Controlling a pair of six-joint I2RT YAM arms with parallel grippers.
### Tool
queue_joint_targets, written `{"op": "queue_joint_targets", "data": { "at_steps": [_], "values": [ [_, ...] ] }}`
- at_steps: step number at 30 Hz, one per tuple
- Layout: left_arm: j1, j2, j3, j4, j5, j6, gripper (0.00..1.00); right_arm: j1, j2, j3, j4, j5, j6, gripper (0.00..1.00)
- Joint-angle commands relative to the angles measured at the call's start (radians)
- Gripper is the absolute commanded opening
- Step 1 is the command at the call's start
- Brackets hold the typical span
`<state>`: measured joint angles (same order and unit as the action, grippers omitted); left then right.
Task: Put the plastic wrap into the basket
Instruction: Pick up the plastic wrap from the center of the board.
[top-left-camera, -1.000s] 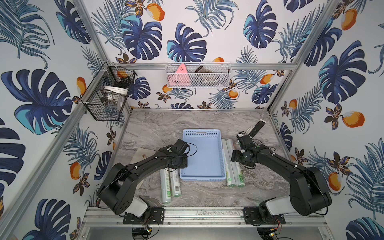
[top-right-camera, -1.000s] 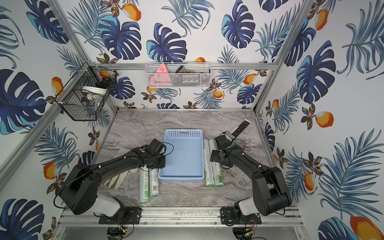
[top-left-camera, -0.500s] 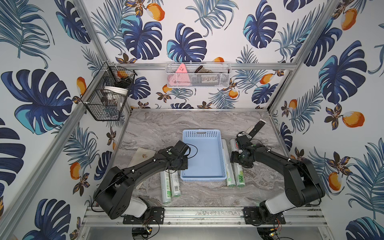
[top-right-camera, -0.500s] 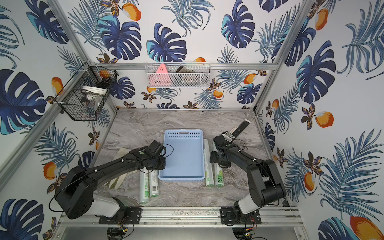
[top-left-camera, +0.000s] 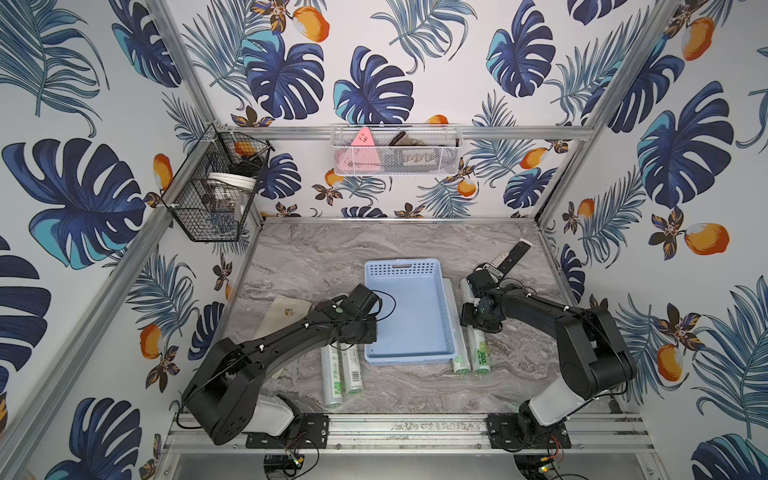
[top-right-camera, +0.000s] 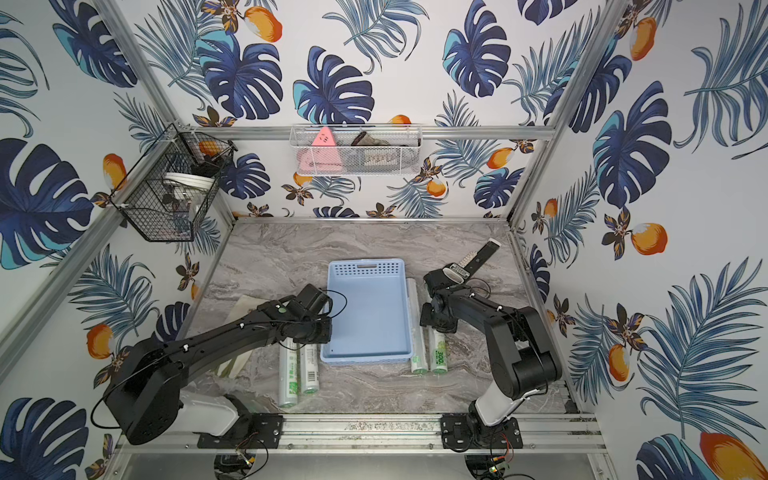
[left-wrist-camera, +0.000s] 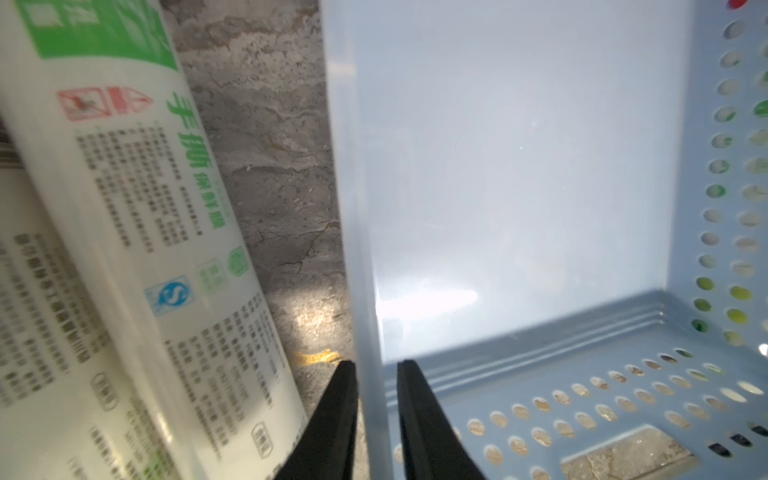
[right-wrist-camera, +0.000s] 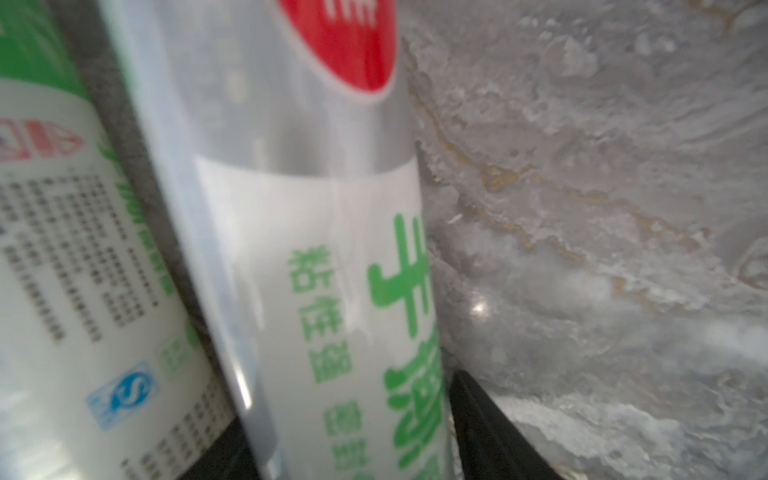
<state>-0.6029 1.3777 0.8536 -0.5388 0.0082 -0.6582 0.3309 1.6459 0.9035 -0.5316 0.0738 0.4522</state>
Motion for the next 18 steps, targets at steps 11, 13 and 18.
{"op": "queue_joint_targets", "data": {
  "at_steps": [11,13,18],
  "values": [
    [-0.003,-0.178,-0.005,0.016,-0.127,0.047,0.34,0.000,0.071,0.021,0.001,-0.048,0.000,0.58],
    [-0.003,-0.195,-0.004,0.017,-0.135,0.052,0.35,0.000,0.057,0.017,-0.001,-0.040,0.002,0.52],
    [-0.002,-0.230,-0.010,0.027,-0.165,0.082,0.36,0.000,0.010,0.012,-0.008,-0.015,0.001,0.46]
  ]
}}
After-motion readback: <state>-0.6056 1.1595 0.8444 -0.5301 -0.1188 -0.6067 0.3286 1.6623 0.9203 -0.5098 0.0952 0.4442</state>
